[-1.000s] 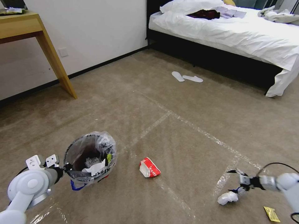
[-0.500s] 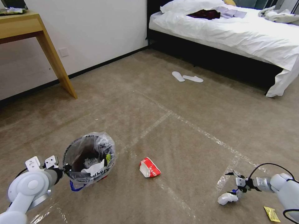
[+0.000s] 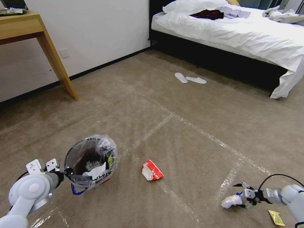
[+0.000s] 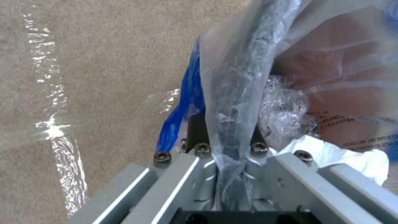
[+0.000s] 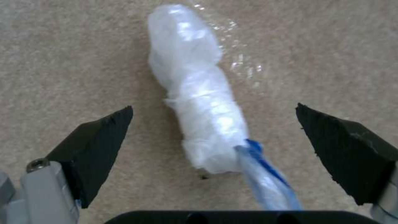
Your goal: Pick up the trash bin and place the garbage on the floor into it.
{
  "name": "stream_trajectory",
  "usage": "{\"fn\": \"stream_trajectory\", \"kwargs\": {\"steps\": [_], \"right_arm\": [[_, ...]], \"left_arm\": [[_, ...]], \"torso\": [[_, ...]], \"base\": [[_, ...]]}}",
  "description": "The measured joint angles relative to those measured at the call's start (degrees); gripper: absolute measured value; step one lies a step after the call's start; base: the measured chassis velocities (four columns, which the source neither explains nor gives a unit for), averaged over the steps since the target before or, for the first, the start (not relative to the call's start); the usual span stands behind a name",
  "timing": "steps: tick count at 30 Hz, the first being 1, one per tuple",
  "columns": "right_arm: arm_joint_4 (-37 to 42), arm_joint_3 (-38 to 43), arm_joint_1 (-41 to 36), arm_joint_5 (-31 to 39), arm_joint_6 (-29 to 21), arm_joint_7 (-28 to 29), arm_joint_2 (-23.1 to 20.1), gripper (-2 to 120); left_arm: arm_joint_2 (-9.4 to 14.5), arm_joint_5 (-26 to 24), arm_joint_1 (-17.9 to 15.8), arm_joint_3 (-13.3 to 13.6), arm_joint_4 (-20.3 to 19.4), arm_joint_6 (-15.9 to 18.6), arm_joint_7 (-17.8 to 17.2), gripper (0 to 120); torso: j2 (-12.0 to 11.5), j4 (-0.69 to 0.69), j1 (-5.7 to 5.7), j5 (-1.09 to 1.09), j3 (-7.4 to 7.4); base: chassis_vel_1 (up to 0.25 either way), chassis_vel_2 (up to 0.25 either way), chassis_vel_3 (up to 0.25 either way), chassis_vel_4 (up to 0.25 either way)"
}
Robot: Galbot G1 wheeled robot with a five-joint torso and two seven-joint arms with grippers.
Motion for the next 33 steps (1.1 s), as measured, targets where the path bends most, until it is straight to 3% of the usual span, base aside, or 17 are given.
{"fn": "stream_trajectory", "kwargs": {"steps": [4, 7, 18, 21, 30, 33], "right_arm": [[-0.6, 0.1, -0.3, -0.6, 0.0, 1.0, 0.9, 100], [-2.9, 0.1, 0.2, -3.7, -0.2, 4.8, 2.4, 100], [-5.6, -1.9, 1.7, -3.9, -1.7, 7.8, 4.3, 100], [-5.9, -2.7, 1.9, -3.5, -1.7, 7.8, 4.4, 93], [-7.0, -4.4, 2.4, 0.9, -1.7, 5.1, 5.2, 55], [-7.0, -4.4, 2.3, 1.1, -1.7, 5.0, 5.4, 48]], "left_arm": [[0.0, 0.0, 0.2, 0.0, -0.1, 0.0, 0.0, 1], [0.0, 0.1, 0.7, -0.4, -0.3, 0.0, 0.0, 1], [-0.1, 0.1, 0.9, -0.6, -0.5, 0.0, 0.0, 1], [0.0, 0.1, 0.9, -0.7, -0.5, 0.0, 0.0, 1], [0.9, -0.4, 0.4, -0.8, -0.6, -0.1, -0.1, 1], [0.8, -0.4, 0.3, -0.8, -0.4, -0.1, -0.1, 1]], "torso": [[0.0, 0.03, 0.0, 0.0, 0.0], [0.0, 0.03, 0.0, 0.0, 0.0], [0.0, 0.03, 0.0, -0.01, 0.0], [0.0, 0.03, 0.0, -0.02, 0.0], [0.0, 0.02, 0.0, 0.0, 0.0], [0.0, 0.02, 0.0, -0.01, 0.0]], "base": [[0.0, 0.0, 0.0, 0.0], [0.0, 0.0, 0.0, 0.0], [0.0, 0.0, 0.0, 0.0], [0.0, 0.0, 0.0, 0.0], [0.0, 0.0, 0.0, 0.0], [0.0, 0.0, 0.0, 0.0]]}}
